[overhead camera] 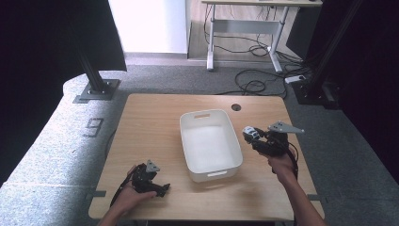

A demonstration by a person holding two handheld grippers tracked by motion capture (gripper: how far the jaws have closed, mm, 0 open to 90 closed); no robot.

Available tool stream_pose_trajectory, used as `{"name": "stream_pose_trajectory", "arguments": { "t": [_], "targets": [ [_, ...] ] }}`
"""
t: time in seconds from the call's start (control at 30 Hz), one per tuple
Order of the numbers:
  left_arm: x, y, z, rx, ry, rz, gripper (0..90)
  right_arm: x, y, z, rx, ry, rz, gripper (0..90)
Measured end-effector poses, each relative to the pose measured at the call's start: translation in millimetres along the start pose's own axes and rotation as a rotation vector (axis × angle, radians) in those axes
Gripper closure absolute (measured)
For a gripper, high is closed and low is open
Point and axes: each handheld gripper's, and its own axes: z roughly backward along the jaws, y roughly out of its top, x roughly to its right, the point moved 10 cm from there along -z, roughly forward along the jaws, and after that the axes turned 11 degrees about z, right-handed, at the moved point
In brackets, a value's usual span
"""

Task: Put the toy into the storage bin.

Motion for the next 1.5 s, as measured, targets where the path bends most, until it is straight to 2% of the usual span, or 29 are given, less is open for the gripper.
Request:
{"name": "stream_pose_trajectory", "arguments": {
  "t": [0.43, 0.8, 0.93, 1.0, 1.13, 1.5],
  "targets": [
    [0.1, -0.1, 0.1, 0.0, 0.0, 0.001, 0.2, -15.9, 13.6, -18.6, -0.019, 0.015, 0.021, 50.5],
    [0.1, -0.2, 0.0, 0.0, 0.001, 0.0, 0.2, -24.4, 12.3, -38.1, -0.056, 0.022, 0.021, 50.5],
    [0.2, -0.1, 0.0, 0.0, 0.001, 0.001, 0.2, -32.0, 15.0, -47.9, -0.072, 0.026, 0.024, 50.5],
    [0.3, -0.2, 0.1, -0.001, 0.0, 0.001, 0.2, -40.3, 17.9, -57.5, -0.086, 0.034, 0.034, 50.5],
    [0.3, -0.3, 0.2, -0.002, 0.0, -0.001, 0.2, -48.0, 19.4, -68.3, -0.103, 0.039, 0.041, 50.5],
    [1.3, -0.7, 0.3, -0.003, -0.004, -0.006, 0.3, -80.3, 8.9, -123.7, -0.226, 0.053, 0.079, 50.5]
  ]
}}
